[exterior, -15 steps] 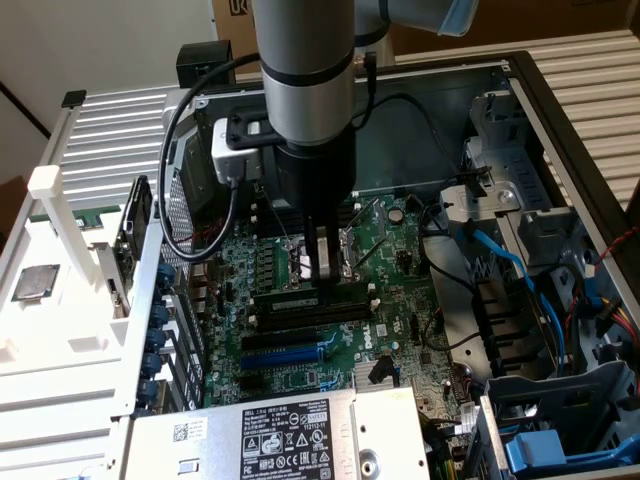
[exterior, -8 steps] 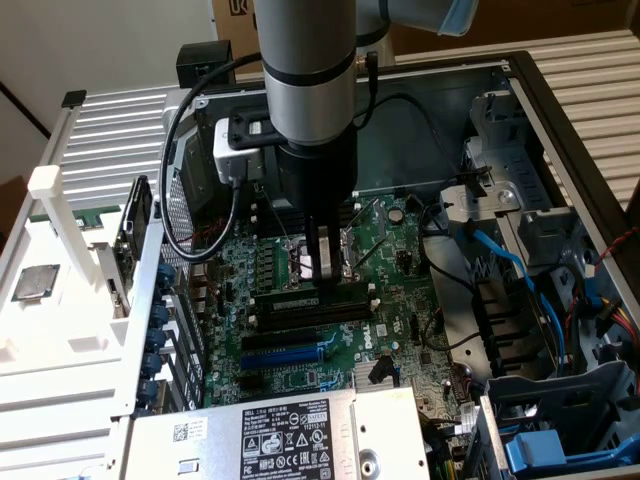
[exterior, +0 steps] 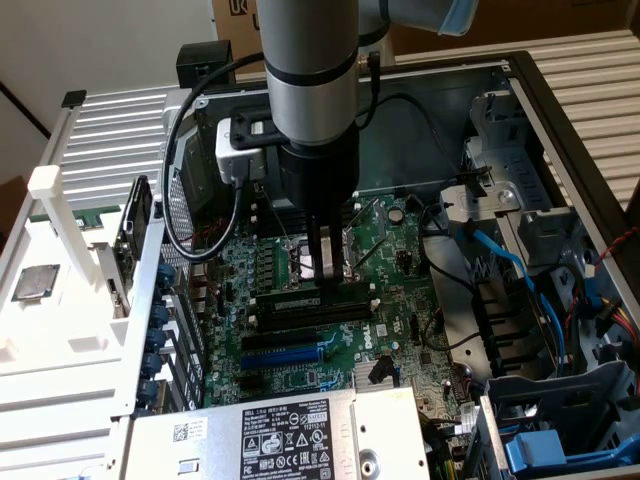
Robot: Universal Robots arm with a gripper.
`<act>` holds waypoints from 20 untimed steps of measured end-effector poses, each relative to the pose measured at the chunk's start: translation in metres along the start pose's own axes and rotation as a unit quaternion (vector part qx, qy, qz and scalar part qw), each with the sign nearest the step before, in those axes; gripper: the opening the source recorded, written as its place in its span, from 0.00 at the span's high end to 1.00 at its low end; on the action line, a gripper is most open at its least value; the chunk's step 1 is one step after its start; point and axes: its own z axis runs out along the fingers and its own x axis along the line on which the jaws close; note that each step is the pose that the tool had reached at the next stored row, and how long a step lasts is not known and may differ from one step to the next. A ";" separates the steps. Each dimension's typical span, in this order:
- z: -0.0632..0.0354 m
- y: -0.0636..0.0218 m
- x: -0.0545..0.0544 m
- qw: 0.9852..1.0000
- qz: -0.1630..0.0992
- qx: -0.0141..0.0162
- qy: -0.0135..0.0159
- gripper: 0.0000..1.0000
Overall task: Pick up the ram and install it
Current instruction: 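Insert the ram into the slot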
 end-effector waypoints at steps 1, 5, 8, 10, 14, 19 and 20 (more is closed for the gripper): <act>0.0000 0.0000 0.000 1.000 0.000 0.000 0.000 0.88; 0.0002 0.0003 0.000 1.000 0.002 0.001 0.000 0.88; 0.0017 0.0014 0.000 1.000 0.002 0.001 0.000 0.88; 0.0019 0.0014 0.000 1.000 0.002 0.001 0.000 0.88; 0.0026 0.0014 0.000 1.000 0.002 0.001 0.000 0.88; 0.0033 0.0014 0.000 1.000 0.002 0.001 0.000 0.88; 0.0034 0.0016 -0.001 1.000 0.002 0.001 0.000 0.88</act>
